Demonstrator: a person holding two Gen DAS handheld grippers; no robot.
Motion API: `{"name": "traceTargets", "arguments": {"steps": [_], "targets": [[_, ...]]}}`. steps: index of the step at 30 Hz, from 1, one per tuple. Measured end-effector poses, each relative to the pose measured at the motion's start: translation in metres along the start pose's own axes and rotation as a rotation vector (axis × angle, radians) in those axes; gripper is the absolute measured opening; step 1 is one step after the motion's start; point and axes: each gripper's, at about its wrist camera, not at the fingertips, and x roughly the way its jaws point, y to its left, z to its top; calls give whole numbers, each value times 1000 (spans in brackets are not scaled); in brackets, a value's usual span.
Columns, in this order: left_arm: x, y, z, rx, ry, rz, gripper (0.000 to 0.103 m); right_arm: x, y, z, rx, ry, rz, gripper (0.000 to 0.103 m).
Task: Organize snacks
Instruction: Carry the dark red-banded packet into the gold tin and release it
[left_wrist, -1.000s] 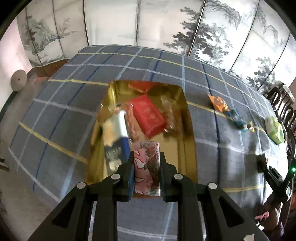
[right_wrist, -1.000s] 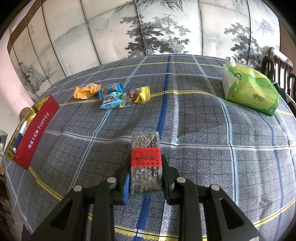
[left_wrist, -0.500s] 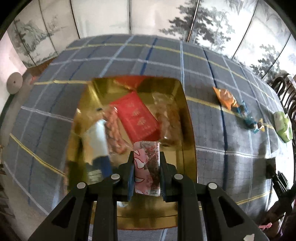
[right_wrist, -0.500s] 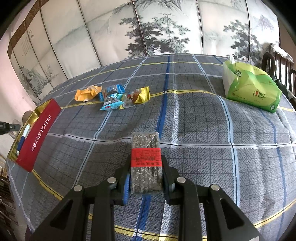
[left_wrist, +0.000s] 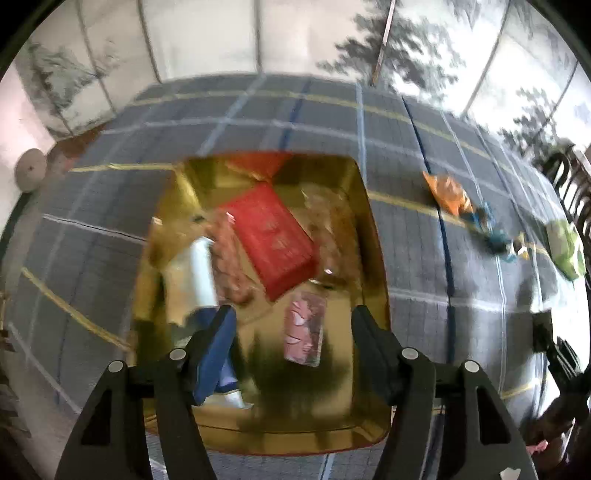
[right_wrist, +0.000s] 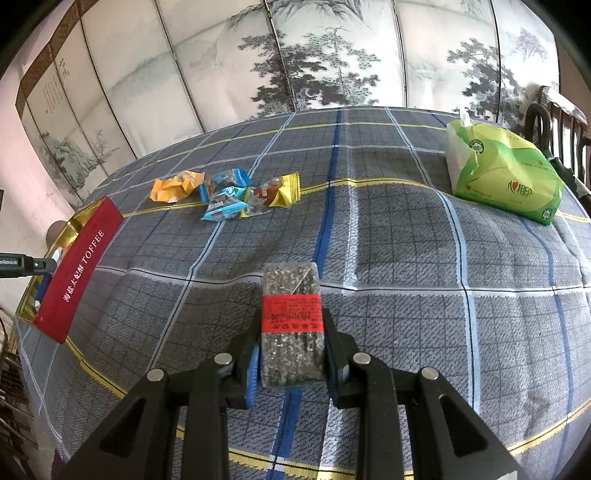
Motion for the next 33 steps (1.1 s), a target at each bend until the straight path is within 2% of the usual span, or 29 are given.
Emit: {"name": "traceTargets", "arguments": {"steps": [3, 8, 14, 19, 33], "targets": [[-18, 8, -8, -20, -45, 50, 74, 1, 0, 1, -2, 1, -2, 27], [-35, 24, -29, -63, -66, 119, 75, 1, 1, 1, -2, 0, -3, 27], [-45, 44, -64, -130, -53, 132, 75, 1, 3, 0, -4, 3, -14, 27], [-45, 51, -83, -132, -30, 134, 75, -1, 4, 3, 64, 26, 47, 27], [-53, 56, -100, -111, -33, 99, 75, -21, 57, 23, 58, 17, 174, 27]]}}
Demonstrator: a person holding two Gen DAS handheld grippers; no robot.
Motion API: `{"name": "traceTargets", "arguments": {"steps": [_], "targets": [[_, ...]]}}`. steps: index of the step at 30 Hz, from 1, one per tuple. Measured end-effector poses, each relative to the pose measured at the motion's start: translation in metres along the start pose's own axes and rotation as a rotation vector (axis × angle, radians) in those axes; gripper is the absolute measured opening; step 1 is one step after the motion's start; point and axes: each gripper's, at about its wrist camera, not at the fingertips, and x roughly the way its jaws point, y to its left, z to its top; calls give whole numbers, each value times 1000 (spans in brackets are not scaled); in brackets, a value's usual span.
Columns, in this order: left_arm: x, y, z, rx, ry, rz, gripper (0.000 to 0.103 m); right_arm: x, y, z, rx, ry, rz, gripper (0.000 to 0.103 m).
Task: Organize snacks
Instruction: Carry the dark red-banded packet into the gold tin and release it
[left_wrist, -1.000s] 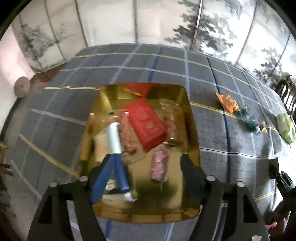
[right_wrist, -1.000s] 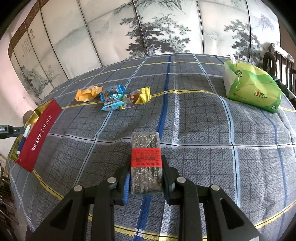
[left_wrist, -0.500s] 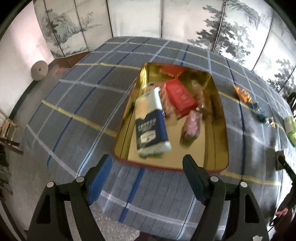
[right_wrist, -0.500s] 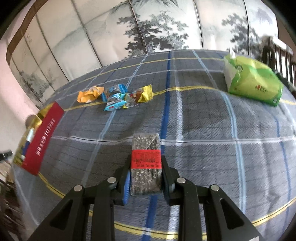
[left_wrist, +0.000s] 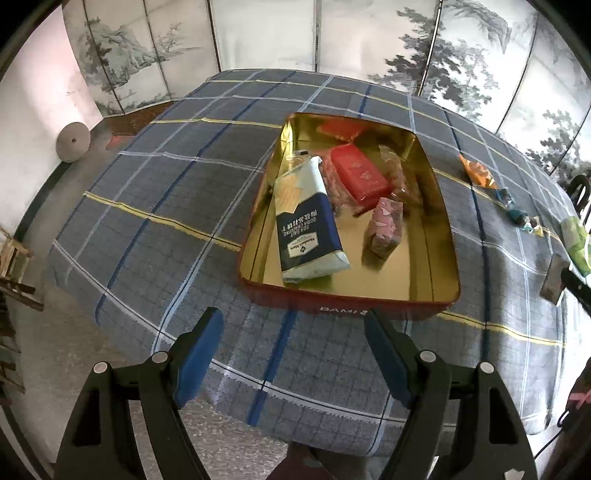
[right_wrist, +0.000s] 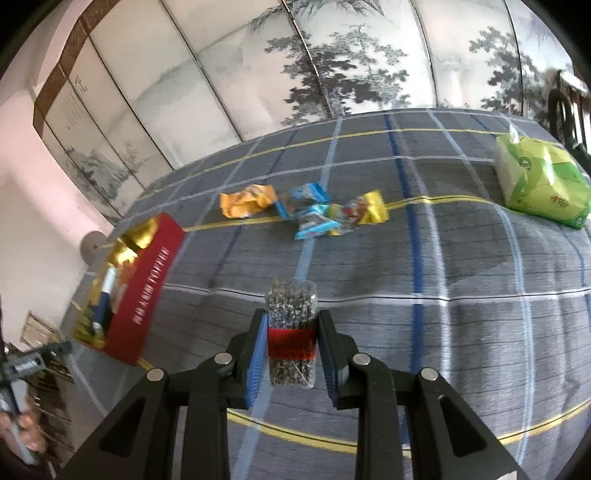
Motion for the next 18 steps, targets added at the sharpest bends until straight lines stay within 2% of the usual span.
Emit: {"name": "traceTargets", "arguments": {"steps": [7, 12, 18], "targets": [[-9, -2, -4, 28, -25, 6, 75, -14, 43, 17, -47, -21, 81, 27], [-16, 3, -6, 32, -53, 23, 77, -13, 97, 35, -99, -11, 203, 27], [-19, 10, -8, 37, -65, 32, 78, 18, 166, 48, -124, 62, 356, 27]]}}
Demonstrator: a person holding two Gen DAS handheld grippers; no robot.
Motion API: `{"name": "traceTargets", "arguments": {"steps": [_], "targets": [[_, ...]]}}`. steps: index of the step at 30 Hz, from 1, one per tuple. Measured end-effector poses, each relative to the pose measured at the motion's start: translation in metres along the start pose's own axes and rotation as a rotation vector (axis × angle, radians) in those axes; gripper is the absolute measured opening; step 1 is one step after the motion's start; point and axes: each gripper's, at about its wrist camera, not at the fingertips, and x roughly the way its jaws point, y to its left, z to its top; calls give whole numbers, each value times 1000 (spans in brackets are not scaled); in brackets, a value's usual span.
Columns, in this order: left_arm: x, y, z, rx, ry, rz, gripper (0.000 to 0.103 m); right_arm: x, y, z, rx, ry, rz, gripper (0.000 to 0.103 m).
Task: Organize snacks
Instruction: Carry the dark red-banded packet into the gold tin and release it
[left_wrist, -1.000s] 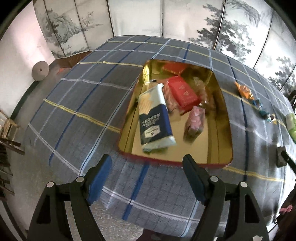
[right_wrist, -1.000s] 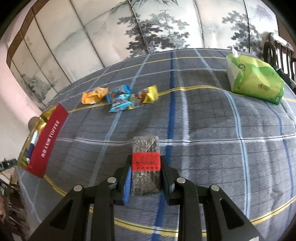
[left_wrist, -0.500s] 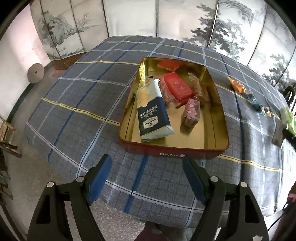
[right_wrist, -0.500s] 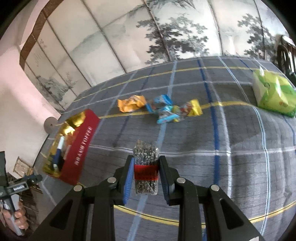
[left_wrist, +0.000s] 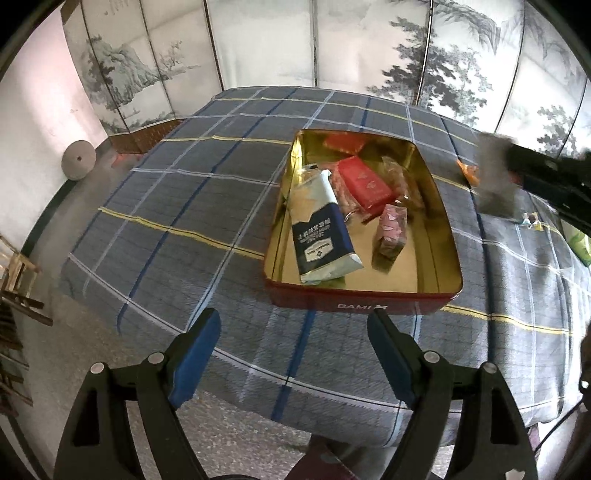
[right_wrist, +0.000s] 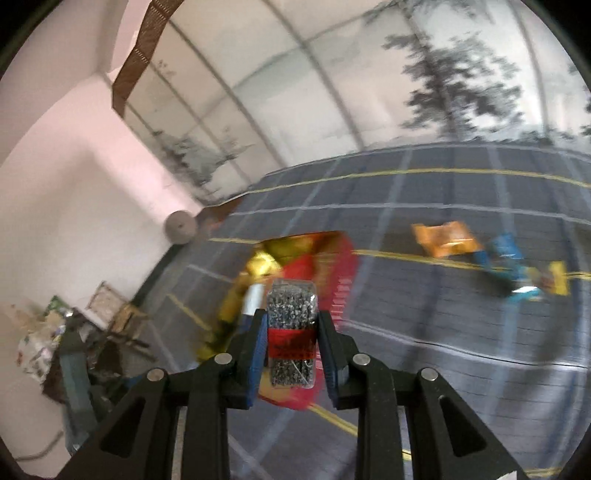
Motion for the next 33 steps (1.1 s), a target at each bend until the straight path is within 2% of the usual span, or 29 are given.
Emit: {"name": "traceTargets", "arguments": {"steps": [7, 12, 19, 26, 33], "targets": [[-3, 0, -1, 27, -16, 7, 79, 73, 31, 9, 24, 121, 82, 27], [-4, 1, 2, 36, -29, 9, 79, 114, 39, 9, 11, 181, 56, 27], [-2, 2, 5, 42, -41, 15, 79, 144, 36, 10, 17, 222, 16, 27], [-2, 0, 5, 52, -47, 26, 79, 162, 36, 12, -7, 226, -16, 30], [-1, -2, 4, 62, -41, 35, 79, 146, 43, 23, -31, 145, 15, 33]]}}
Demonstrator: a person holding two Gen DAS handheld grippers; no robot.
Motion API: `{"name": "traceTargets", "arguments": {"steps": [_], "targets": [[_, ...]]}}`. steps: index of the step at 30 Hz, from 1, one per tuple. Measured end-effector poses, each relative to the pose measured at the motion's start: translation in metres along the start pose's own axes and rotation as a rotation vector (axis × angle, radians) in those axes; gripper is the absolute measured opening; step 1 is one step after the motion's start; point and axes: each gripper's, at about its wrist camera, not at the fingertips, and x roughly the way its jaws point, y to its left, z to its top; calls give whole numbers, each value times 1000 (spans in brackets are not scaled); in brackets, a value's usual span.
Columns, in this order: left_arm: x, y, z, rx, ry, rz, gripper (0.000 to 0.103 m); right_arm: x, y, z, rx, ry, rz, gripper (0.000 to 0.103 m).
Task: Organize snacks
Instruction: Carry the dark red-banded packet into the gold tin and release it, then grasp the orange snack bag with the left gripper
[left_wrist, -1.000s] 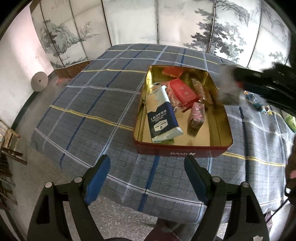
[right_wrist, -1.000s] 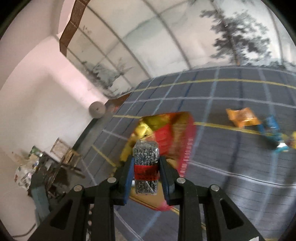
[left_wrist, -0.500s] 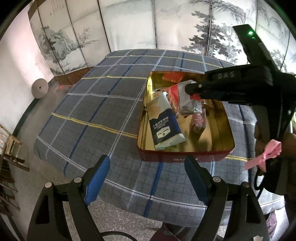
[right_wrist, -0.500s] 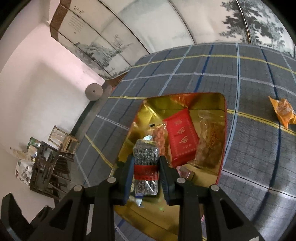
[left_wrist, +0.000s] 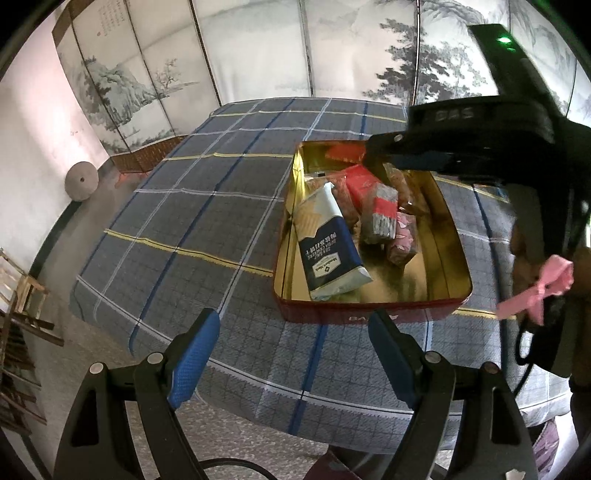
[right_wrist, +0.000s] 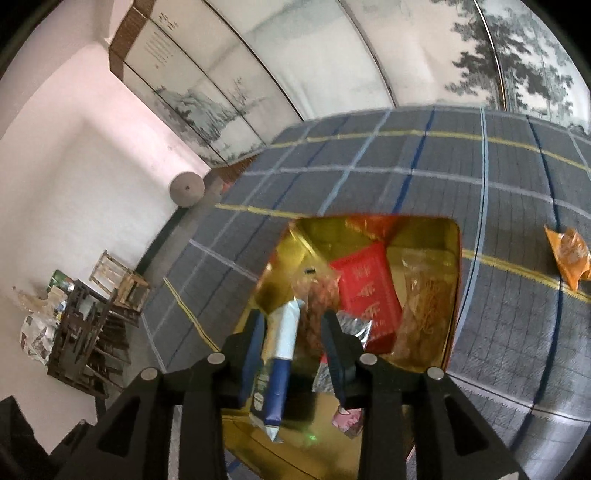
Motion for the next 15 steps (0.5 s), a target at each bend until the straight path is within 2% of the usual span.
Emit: {"name": "traceTargets", "arguments": {"steps": [7, 11, 15], "targets": [[-2, -10, -1, 28, 4, 6, 80, -36, -21, -19, 47, -66, 45, 33], [-3, -18, -1, 46, 6, 3, 80, -62, -46, -44, 63, -98, 10, 34], [-5, -30, 1, 73, 10, -1, 80, -93, -82, -73, 71, -120, -90, 34]]}}
